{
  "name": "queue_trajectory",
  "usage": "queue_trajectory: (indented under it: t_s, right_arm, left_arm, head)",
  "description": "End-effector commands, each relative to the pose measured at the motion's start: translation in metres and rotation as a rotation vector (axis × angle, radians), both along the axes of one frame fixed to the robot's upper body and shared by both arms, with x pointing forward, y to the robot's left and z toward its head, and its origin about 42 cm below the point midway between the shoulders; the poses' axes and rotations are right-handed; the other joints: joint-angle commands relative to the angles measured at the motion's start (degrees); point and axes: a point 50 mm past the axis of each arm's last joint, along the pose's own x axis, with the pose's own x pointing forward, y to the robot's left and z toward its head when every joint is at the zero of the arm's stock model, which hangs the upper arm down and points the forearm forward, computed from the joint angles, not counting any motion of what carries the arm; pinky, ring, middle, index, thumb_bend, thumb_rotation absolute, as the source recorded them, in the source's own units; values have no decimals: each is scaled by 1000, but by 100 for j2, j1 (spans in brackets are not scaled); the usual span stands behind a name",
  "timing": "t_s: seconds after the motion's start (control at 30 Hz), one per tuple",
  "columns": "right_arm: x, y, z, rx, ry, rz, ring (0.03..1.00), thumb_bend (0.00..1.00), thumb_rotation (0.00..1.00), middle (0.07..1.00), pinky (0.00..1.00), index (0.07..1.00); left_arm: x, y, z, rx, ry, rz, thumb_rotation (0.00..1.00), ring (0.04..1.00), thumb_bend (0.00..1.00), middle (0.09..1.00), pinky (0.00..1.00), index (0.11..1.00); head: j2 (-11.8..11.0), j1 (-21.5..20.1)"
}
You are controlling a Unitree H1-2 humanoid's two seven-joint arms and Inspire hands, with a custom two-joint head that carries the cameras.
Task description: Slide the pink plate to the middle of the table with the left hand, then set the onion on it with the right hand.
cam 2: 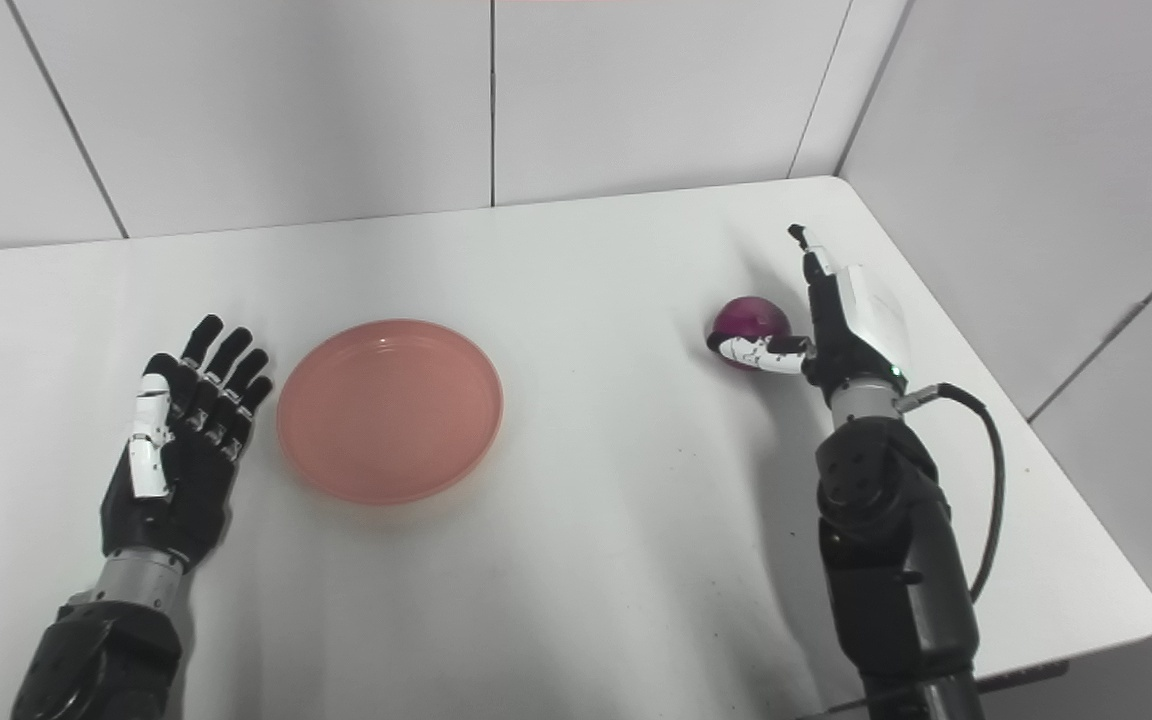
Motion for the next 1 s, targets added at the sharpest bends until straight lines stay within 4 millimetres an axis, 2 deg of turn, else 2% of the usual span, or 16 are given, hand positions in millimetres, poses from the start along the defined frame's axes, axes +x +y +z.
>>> queue_trajectory:
  t_s: [0.0,0.27,0.97]
  right_arm:
    - [4,-8,15,-35,-60,-10,917,1000,283,948,817,962]
    - [8,-11,6,-50,-12,-5,906,1000,340,946,808,954]
    - [22,-19,-7,-17,39,-19,919,1000,313,947,819,945]
  left_arm:
    - [-3,6,-14,18,64,14,1000,948,429,946,978,938]
    - [-4,6,-14,22,63,12,1000,946,430,944,972,933]
    - [-2,7,-16,16,67,12,1000,948,421,945,967,937]
  head:
    - [0,0]
    - [-26,-1]
    - [-62,-1]
